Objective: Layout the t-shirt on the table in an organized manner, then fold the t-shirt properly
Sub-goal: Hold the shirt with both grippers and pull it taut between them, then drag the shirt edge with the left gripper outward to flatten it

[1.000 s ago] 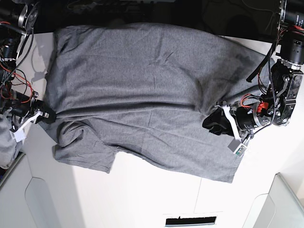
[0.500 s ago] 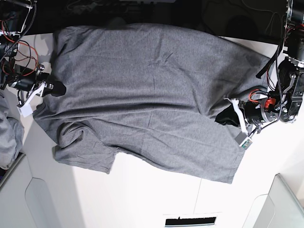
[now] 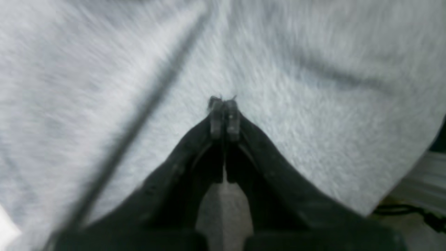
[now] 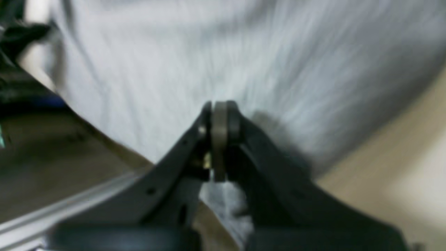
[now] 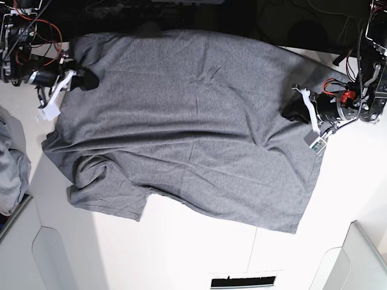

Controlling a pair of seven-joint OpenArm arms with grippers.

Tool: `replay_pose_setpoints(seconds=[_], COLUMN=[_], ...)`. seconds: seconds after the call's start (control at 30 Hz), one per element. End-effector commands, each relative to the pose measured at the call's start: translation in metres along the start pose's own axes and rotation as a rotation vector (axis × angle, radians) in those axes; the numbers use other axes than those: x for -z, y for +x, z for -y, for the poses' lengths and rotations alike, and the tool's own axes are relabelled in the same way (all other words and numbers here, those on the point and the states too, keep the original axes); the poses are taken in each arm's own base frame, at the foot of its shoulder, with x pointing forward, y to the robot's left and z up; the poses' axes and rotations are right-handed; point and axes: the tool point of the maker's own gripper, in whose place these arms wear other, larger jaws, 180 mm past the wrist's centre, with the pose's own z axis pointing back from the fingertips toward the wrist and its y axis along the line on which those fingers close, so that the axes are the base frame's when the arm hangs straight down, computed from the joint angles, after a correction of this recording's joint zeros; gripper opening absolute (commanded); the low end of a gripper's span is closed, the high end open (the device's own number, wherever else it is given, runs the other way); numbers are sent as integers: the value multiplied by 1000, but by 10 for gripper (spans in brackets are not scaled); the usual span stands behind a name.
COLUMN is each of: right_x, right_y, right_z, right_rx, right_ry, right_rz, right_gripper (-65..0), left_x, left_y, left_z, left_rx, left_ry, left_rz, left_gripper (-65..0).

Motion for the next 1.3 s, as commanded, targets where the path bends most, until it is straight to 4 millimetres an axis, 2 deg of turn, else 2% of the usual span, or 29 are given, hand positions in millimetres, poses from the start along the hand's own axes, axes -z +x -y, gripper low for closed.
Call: replay_pose_setpoints(seconds=[0.0,0.07,0.13,0.27,0.33,0.43,0.63,0.8,0.93,1.07,1.13,1.27], right_x=[-1,7,8,-1,-7,-18,-38,-43,-50,-56,-56,-54], right_y=[10,4,2,-3,-2,8,49,82,116,138,143,142], right_z=[-1,7,17,39,52,74,104,107,105,99,97,89], right_rx=[-34,-59,-93,-102,-82,-53,4,-10,-45,-67,-63,-34], right_ry=[-4,-55,-113,-183,-208,-242,-284,-305,-324,-324,-316,-265], right_rz=[18,-15,-32,-56,-65,-68,-35,-5,52,89,103,113], right_gripper=[-650,-650,-650,-650,-650,-650,-650,-650,-650,-650,-650,-650], left_x=[-2,6,12,15,16,22,51,64,64,62,59,47], left_y=[10,8,3,-11,-12,-3,7,8,10,11,15,28], left_z=[-3,0,-6,-13,-12,-3,36,59,70,84,85,79], left_rx=[13,13,-10,-62,-82,-109,-128,-155,-188,-210,-236,-234], left_ry=[5,8,46,78,71,43,-26,-74,-132,-213,-230,-238], left_rz=[33,41,44,23,29,63,91,75,74,74,92,133], left_gripper=[-648,-648,-648,-648,-648,-647,-647,-647,-647,-646,-610,-488])
